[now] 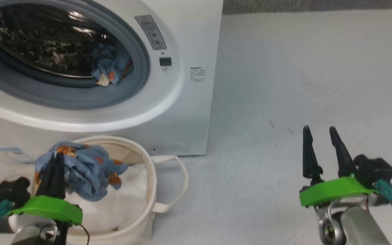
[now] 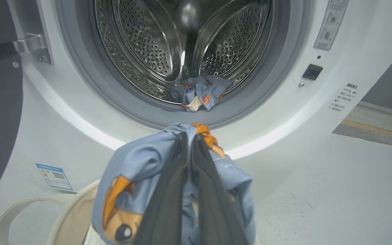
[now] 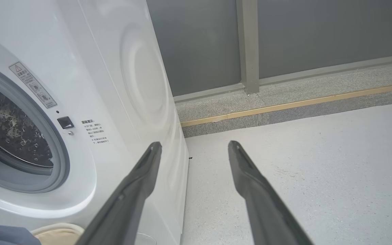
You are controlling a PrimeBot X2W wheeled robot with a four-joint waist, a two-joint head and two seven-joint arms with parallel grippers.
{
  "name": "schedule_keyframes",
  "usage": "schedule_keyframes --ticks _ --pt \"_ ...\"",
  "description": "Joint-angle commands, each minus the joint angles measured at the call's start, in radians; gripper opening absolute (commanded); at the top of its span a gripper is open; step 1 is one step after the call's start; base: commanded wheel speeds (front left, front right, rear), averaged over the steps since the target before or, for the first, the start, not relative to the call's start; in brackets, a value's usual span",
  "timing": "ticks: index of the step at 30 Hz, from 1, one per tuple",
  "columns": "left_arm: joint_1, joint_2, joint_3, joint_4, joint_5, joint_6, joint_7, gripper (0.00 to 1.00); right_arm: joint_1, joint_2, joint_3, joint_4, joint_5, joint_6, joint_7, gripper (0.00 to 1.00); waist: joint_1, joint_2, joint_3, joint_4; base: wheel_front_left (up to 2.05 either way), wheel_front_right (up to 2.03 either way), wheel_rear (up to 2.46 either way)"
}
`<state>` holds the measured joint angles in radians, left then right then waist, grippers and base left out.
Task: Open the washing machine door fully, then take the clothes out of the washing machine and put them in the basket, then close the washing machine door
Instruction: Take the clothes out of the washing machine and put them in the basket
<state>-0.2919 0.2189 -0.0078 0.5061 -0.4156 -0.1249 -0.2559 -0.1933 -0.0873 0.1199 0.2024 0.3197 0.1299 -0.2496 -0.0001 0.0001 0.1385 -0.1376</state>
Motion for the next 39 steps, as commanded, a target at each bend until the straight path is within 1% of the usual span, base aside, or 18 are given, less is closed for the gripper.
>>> schedule_keyframes --ticks 1,5,8,14,19,21,24,29,30,31,32,39 --pt "-0.068 0.021 0.029 -0.016 0.0 -0.006 -0.006 0.0 -0.041 -0.01 0.023 -0.038 -0.003 0.001 -0.012 1.0 0.0001 -0.0001 0.025 -0.011 0.0 0.0 0.0" --pt "-0.142 0.017 0.002 0.122 -0.052 -0.006 -0.006 0.0 -0.064 -0.012 0.017 -0.058 -0.011 0.001 -0.012 1.0 0.0001 -0.0001 0.088 -0.021 0.0 0.0 0.0" --pt "-0.199 0.029 -0.013 0.238 -0.088 -0.006 -0.006 0.0 -0.084 -0.015 0.018 -0.072 -0.019 0.001 -0.012 1.0 0.0001 -0.0001 0.139 -0.035 0.0 0.0 0.0" --pt "-0.324 0.046 -0.056 0.495 -0.124 -0.006 -0.006 0.0 -0.125 -0.023 0.013 -0.103 -0.034 0.001 -0.012 1.0 0.0001 -0.0001 0.244 -0.06 0.0 0.0 0.0" --pt "-0.426 0.067 -0.093 0.66 -0.163 -0.006 0.003 0.0 -0.146 -0.02 -0.002 -0.133 -0.042 0.001 -0.012 1.0 0.0001 -0.0001 0.333 -0.074 0.0 0.0 0.0" --pt "-0.462 0.071 -0.103 0.707 -0.171 -0.006 0.025 0.0 -0.15 -0.019 -0.011 -0.143 -0.046 0.001 -0.012 1.0 0.0001 -0.0001 0.365 -0.073 0.0 0.0 0.0" --pt "-0.498 0.081 -0.109 0.743 -0.183 -0.006 0.041 0.0 -0.156 -0.016 -0.024 -0.158 -0.051 0.001 -0.012 1.0 0.0001 -0.0001 0.404 -0.075 0.0 0.0 0.0" --pt "-0.519 0.087 -0.118 0.768 -0.188 -0.006 0.038 0.0 -0.161 -0.011 -0.03 -0.17 -0.057 0.001 -0.012 1.0 0.0001 -0.0001 0.421 -0.079 0.0 0.0 0.0" --pt "-0.519 0.086 -0.121 0.771 -0.188 -0.006 0.035 0.17 -0.162 -0.011 -0.031 -0.17 -0.058 0.001 -0.012 1.0 0.0001 -0.0001 0.418 -0.079 0.0 0.0 0.0" --pt "-0.519 0.086 -0.116 0.773 -0.194 -0.006 0.032 0.82 -0.162 -0.011 -0.03 -0.17 -0.059 0.001 -0.012 1.0 0.0001 -0.0001 0.414 -0.078 0.0 0.0 0.0" --pt "-0.517 0.086 -0.112 0.775 -0.198 -0.005 0.027 1.0 -0.161 -0.011 -0.03 -0.169 -0.059 0.001 -0.012 1.0 0.0001 -0.0001 0.408 -0.076 0.0 0.0 0.0" --pt "-0.499 0.103 -0.123 0.774 -0.173 0.012 -0.003 1.0 -0.156 -0.026 0.001 -0.159 -0.05 0.001 -0.012 1.0 0.0001 -0.0001 0.339 -0.065 0.0 0.0 0.0"
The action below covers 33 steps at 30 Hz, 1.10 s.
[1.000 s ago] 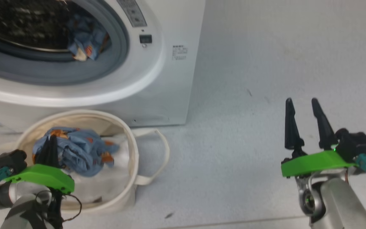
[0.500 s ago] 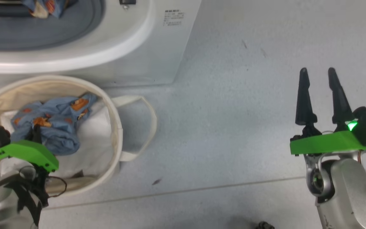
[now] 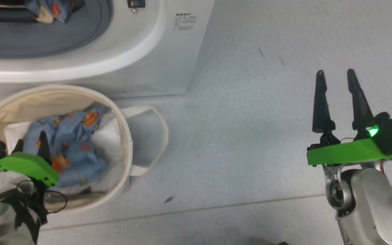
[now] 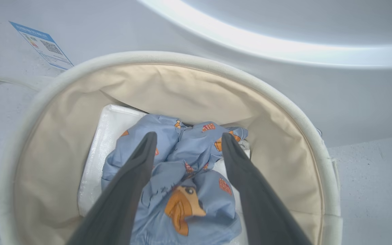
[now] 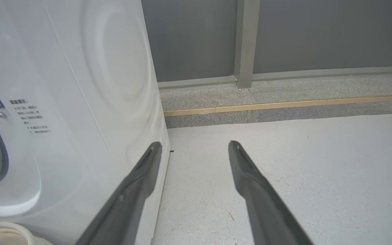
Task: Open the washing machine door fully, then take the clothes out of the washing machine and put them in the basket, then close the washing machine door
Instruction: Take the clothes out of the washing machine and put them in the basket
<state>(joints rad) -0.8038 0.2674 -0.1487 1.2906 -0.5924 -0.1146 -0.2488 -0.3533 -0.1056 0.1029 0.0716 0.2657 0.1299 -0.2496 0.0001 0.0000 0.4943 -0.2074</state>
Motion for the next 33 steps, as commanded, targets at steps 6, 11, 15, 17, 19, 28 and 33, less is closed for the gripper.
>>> schedule_keyframes --ticks 6,11,15,17,19,28,33 --pt "0.057 0.095 0.039 -0.2 0.086 0.021 -0.013 1.0 0.022 -0.041 0.048 -0.012 0.011 0.001 -0.012 1.0 -0.0001 0.0 -0.102 0.028 0.0 0.0 0.0" --pt "0.132 0.111 0.118 -0.358 0.153 0.02 -0.013 1.0 0.053 -0.055 0.068 0.012 0.017 0.001 -0.012 1.0 -0.0001 0.0 -0.194 0.048 0.0 0.0 0.0" --pt "0.185 0.095 0.193 -0.419 0.144 0.004 -0.013 1.0 0.081 -0.065 0.08 0.037 0.023 0.001 -0.012 1.0 -0.0001 0.0 -0.276 0.063 0.0 0.0 0.0" --pt "0.218 0.103 0.199 -0.453 0.168 -0.002 -0.013 1.0 0.095 -0.068 0.084 0.048 0.026 0.001 -0.012 1.0 -0.0001 0.0 -0.317 0.066 0.0 0.0 0.0" --pt "0.251 0.1 0.206 -0.48 0.177 -0.006 -0.013 1.0 0.112 -0.071 0.089 0.057 0.031 0.001 -0.012 1.0 -0.0001 0.0 -0.356 0.071 0.0 0.0 0.0" --pt "0.426 0.095 0.178 -0.635 0.13 -0.015 -0.003 1.0 0.173 -0.067 0.122 0.094 0.055 0.001 -0.012 1.0 -0.0001 0.0 -0.48 0.07 0.0 0.0 0.0" --pt "0.53 0.122 0.172 -0.778 0.104 -0.015 0.019 1.0 0.19 -0.058 0.134 0.1 0.062 0.001 -0.012 1.0 -0.0001 0.0 -0.499 0.067 0.0 0.0 0.0"
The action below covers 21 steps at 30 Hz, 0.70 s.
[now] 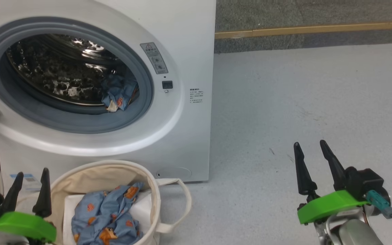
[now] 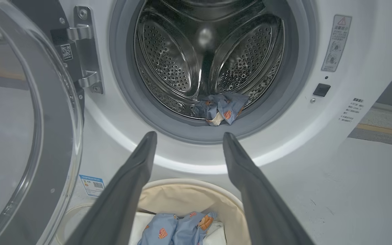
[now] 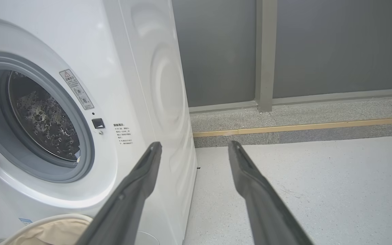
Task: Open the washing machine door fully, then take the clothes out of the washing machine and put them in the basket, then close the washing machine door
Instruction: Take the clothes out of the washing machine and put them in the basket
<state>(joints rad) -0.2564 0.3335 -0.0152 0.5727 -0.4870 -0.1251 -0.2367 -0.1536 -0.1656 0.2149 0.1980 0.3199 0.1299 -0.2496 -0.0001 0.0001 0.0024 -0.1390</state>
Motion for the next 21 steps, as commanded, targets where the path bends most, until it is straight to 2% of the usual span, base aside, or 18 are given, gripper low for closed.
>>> schedule_keyframes --ticks 1,11,21 --pt "0.004 0.056 0.041 -0.083 -0.007 -0.004 0.013 1.0 -0.005 0.003 0.023 -0.024 0.009 0.001 -0.012 1.0 0.0001 -0.0001 -0.013 0.0 0.0 0.0 0.0" --pt "0.105 0.059 0.053 -0.195 -0.019 0.032 0.038 1.0 0.011 0.019 0.028 -0.015 0.016 0.001 -0.012 1.0 0.0001 -0.0001 -0.03 0.009 0.0 0.0 0.0" --pt "0.113 0.048 0.039 -0.209 -0.036 0.031 0.042 1.0 0.006 0.023 0.026 -0.01 0.015 0.001 -0.012 1.0 0.0001 -0.0001 -0.034 0.017 0.0 0.0 0.0"
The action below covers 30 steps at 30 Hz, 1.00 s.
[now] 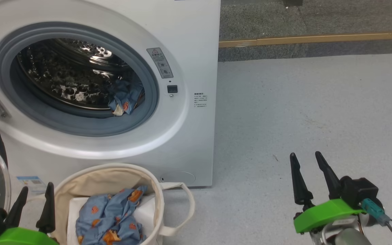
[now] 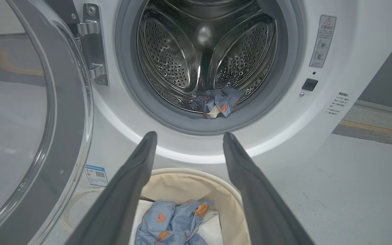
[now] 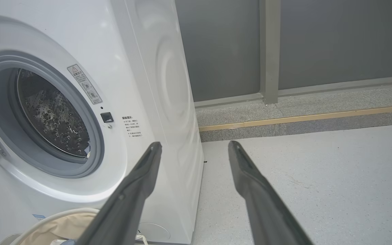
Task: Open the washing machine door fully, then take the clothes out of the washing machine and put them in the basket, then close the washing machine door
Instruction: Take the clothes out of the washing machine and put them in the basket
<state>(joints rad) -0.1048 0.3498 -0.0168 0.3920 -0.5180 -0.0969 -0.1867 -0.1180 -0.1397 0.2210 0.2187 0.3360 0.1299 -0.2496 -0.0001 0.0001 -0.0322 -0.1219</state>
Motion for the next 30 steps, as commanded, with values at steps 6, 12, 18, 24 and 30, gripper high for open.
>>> schedule_keyframes --ticks 6,12,18,24,30 --pt "-0.049 0.029 0.027 -0.017 -0.004 0.001 -0.014 1.0 -0.028 -0.005 0.017 -0.029 -0.004 0.001 -0.012 1.0 0.0001 -0.0001 -0.002 0.005 0.0 0.0 0.0" --pt "-0.052 0.03 0.012 0.003 -0.002 -0.002 -0.017 1.0 -0.03 -0.007 0.027 -0.029 -0.006 0.001 -0.012 1.0 0.0001 -0.0001 -0.004 0.004 0.0 0.0 0.0" --pt "-0.057 0.03 0.009 0.011 -0.005 0.0 -0.024 1.0 -0.031 -0.009 0.028 -0.031 -0.003 0.001 -0.012 1.0 0.0001 -0.0001 -0.004 0.004 0.0 0.0 0.0" --pt "-0.06 0.029 0.001 0.019 -0.008 0.0 -0.023 1.0 -0.029 -0.008 0.027 -0.031 -0.001 0.001 -0.012 1.0 0.0001 -0.0001 -0.002 0.007 0.0 0.0 0.0" --pt "-0.063 0.031 -0.001 0.018 -0.012 0.003 -0.023 1.0 -0.028 -0.006 0.03 -0.029 0.0 0.001 -0.012 1.0 0.0001 -0.0001 0.0 0.008 0.0 0.0 0.0"
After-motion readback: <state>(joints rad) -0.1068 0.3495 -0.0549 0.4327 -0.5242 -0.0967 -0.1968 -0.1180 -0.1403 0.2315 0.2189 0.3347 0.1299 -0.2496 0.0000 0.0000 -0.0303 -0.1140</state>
